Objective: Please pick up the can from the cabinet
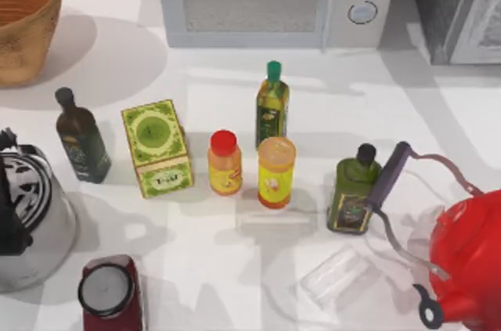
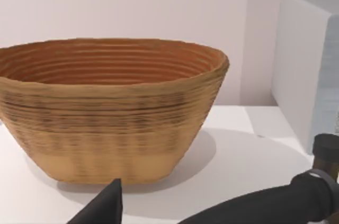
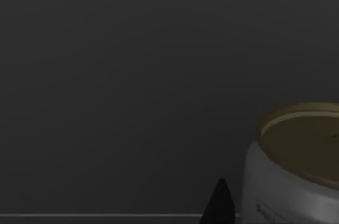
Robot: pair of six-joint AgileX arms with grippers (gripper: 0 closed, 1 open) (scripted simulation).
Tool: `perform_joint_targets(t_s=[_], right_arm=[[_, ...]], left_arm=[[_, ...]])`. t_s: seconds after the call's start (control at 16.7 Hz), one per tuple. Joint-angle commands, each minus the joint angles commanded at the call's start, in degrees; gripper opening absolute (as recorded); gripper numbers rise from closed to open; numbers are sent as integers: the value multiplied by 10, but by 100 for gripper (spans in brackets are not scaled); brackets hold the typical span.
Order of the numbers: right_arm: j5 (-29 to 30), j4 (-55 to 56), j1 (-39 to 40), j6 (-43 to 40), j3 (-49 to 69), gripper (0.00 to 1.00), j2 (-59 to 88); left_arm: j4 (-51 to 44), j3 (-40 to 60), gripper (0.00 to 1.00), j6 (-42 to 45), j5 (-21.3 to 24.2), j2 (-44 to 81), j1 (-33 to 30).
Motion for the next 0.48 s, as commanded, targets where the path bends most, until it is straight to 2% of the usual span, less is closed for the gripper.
perform_joint_targets(t_s=[0.48], right_arm=[[0, 0, 0, 0, 0, 0, 0]], left_arm=[[0, 0, 100, 0, 0, 0, 0]])
